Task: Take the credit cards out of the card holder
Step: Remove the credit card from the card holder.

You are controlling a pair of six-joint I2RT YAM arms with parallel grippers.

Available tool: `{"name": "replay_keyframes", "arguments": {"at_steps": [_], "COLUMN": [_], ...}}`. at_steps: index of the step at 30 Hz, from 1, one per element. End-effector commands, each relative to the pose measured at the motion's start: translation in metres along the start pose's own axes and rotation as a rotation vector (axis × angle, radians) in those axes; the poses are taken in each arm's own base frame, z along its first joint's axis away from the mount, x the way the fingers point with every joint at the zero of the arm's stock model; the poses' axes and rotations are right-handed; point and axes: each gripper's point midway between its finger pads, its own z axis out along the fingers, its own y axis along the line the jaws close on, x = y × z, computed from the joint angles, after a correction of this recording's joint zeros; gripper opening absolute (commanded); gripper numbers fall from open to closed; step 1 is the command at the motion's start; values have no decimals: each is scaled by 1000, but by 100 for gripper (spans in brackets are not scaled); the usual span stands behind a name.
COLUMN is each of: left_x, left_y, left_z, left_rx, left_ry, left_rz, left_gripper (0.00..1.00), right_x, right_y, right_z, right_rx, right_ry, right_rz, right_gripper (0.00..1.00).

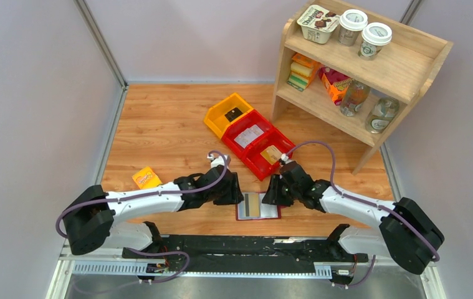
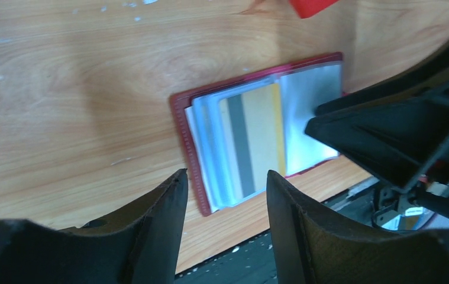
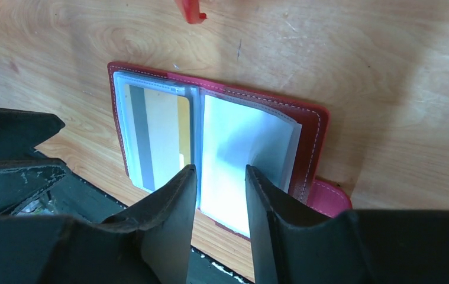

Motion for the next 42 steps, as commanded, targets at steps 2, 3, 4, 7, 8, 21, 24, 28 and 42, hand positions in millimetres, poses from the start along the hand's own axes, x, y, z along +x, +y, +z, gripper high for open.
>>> {"name": "replay_keyframes", "arguments": {"at_steps": [2, 3, 4, 7, 8, 21, 24, 28, 42], "left_x": [-11, -9, -8, -2, 1, 14, 20, 28, 40], "left_y": [-36, -34, -33, -28, -24, -13, -7, 0, 19], "left_z": [4, 7, 9, 16, 20, 35, 39, 45, 52], "left_rx": [94, 82, 75, 59, 46, 3, -24, -49, -119], "left_ry": [-10, -1, 4, 23, 31, 76, 98, 122, 160], "left_rz": [18, 20, 18, 15, 15, 20, 21, 18, 27], "left_gripper": [59, 57, 56, 53, 52, 45, 45, 40, 15], "right_x": [-8, -12, -13, -13, -14, -9, -6, -2, -10], "right_y": [31, 35, 35, 36, 37, 30, 27, 28, 49], "right_z": [-1, -2, -2, -3, -3, 10, 14, 19, -2], "right_rx": [-222, -247, -257, -277, -283, -295, -299, -315, -456], "right_ry": [-22, -38, -42, -51, -55, -21, 1, 27, -37], "right_rz": [42, 41, 40, 43, 41, 76, 98, 109, 60], "right_gripper": [40, 40, 40, 40, 40, 39, 38, 37, 22]}}
